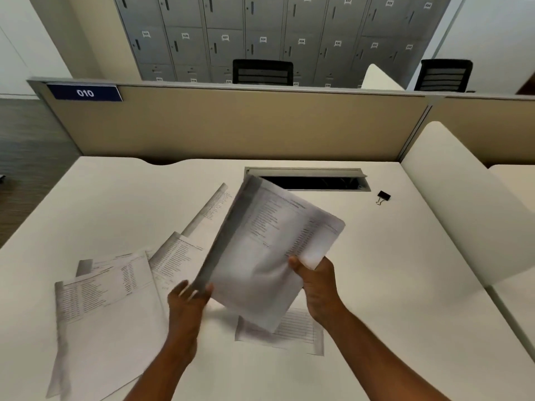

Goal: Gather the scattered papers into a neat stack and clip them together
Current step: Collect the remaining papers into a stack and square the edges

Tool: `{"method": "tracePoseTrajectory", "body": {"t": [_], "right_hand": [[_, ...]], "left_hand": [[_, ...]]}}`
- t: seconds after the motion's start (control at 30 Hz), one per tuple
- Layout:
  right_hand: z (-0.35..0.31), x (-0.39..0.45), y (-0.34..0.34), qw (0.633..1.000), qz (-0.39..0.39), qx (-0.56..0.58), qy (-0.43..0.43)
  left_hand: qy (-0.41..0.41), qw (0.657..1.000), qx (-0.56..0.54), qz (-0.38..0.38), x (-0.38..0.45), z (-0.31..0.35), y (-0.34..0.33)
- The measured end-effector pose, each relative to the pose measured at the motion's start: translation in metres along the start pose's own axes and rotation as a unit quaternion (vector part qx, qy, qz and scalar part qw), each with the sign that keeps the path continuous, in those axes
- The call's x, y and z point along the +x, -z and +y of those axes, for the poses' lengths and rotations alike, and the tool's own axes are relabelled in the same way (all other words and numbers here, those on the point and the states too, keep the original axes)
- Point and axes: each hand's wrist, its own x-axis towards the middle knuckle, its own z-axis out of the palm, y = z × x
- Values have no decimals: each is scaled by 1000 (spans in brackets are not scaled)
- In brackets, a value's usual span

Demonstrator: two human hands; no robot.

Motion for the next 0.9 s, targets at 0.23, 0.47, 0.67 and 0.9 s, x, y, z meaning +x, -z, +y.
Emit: {"method": "tracePoseTrajectory", "body": {"t": [0.23,0.47,0.67,0.9], "right_hand": [[-25,8,6,982,-84,-161,60],[-25,2,-14,979,-53,-159,114],[-11,-5,-20,982,-14,-154,110],[3,-3,-19,982,5,-142,123]], "left_hand": [[-233,947,190,-115,-4,75,-48],[-277,948,145,-54,-5,76,-49],[-271,948,154,-70,-14,53,-46],[-262,952,135,-82,-11,47,-42]]}}
